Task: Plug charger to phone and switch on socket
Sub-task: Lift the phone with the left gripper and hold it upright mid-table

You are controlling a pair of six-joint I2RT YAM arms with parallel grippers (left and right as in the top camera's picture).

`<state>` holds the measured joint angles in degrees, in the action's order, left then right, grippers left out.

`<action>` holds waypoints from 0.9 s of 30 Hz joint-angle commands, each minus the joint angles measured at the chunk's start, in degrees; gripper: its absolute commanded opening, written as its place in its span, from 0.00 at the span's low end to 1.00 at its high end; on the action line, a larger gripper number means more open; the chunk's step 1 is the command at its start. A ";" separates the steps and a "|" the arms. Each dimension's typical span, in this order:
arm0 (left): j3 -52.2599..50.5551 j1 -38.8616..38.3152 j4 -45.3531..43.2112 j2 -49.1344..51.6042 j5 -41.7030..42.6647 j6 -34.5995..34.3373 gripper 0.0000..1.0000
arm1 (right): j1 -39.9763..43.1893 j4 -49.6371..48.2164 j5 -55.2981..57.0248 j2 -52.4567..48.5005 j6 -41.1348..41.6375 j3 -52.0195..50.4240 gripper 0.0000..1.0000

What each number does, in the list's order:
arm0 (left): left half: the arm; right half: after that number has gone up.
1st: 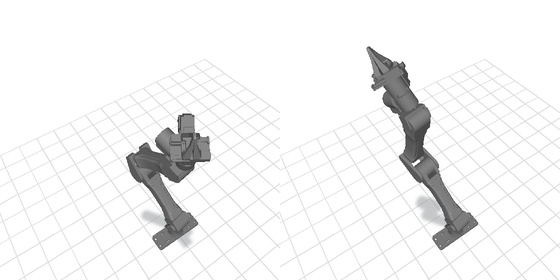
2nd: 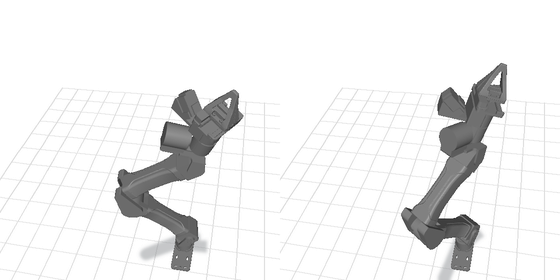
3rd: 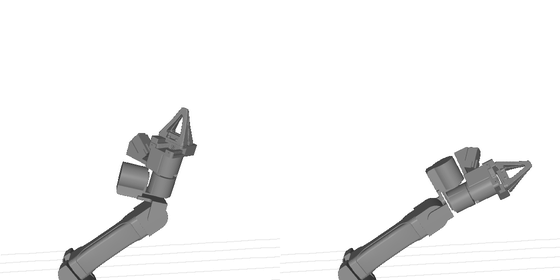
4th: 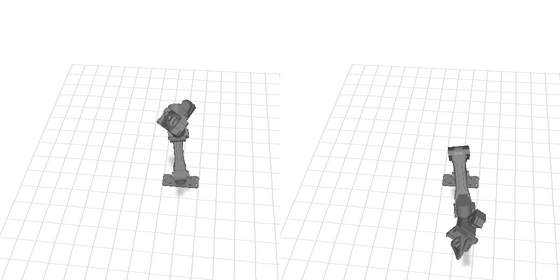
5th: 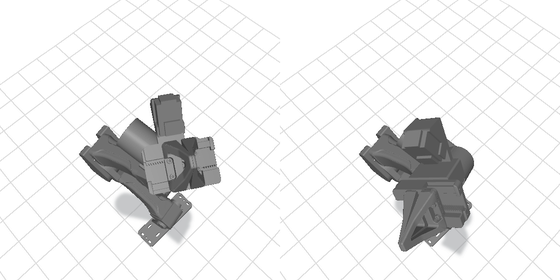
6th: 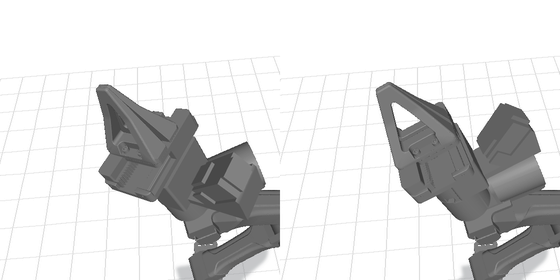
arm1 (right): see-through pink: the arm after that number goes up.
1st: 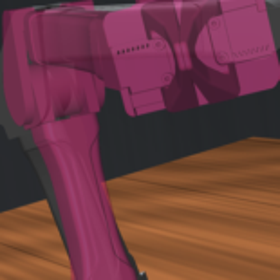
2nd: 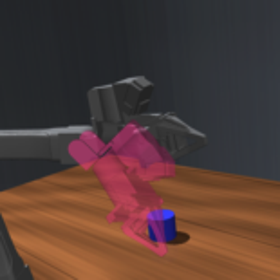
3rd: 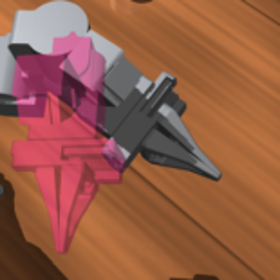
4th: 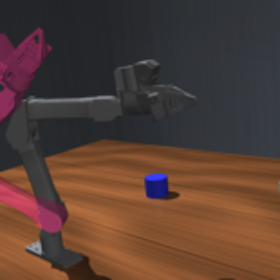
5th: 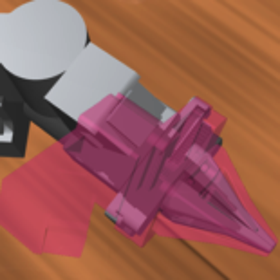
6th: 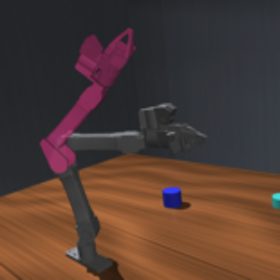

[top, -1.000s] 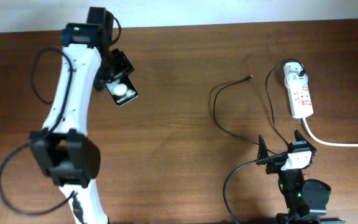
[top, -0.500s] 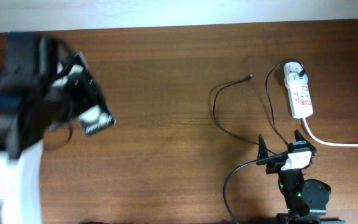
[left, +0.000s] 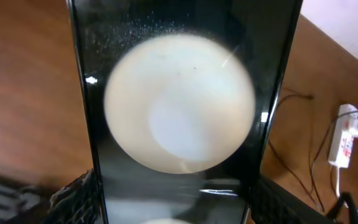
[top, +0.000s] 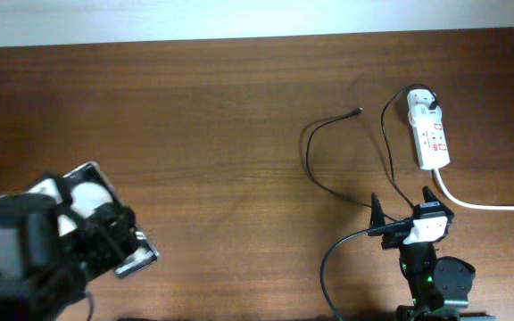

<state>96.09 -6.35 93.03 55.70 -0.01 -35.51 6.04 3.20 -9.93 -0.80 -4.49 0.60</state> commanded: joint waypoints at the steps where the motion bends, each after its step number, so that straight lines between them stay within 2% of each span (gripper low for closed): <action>1: -12.87 0.11 -8.66 -2.12 6.78 -2.67 0.68 | 0.46 0.24 0.52 0.57 0.24 -0.28 0.99; 4: -24.55 0.11 -18.73 -1.29 12.87 -2.67 0.67 | 0.46 0.24 0.52 0.57 0.24 -0.28 0.99; 9: -33.22 0.11 -28.74 5.79 21.66 -2.67 0.67 | 0.46 0.24 0.52 0.57 0.24 -0.28 0.99; 13: -33.44 0.11 -33.81 15.47 30.60 -2.64 0.66 | 0.46 0.24 0.50 0.57 0.24 -0.28 0.99; 18: -33.44 0.11 -41.48 26.34 48.30 -2.69 0.66 | 0.46 0.24 0.52 0.57 0.24 -0.28 0.99; 22: -33.44 0.11 -42.32 29.75 61.75 -2.69 0.68 | 0.46 0.24 0.52 0.57 0.24 -0.28 0.99; 24: -33.42 0.13 -43.52 29.83 65.64 -3.21 0.68 | 0.46 0.24 0.52 0.57 0.24 -0.28 0.99; 27: -33.42 0.13 -45.05 29.83 69.81 -8.72 0.67 | 0.46 0.24 0.52 0.57 0.24 -0.28 0.99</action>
<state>62.46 -6.35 49.10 85.78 59.46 -39.64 6.04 3.20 -9.93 -0.80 -4.47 0.62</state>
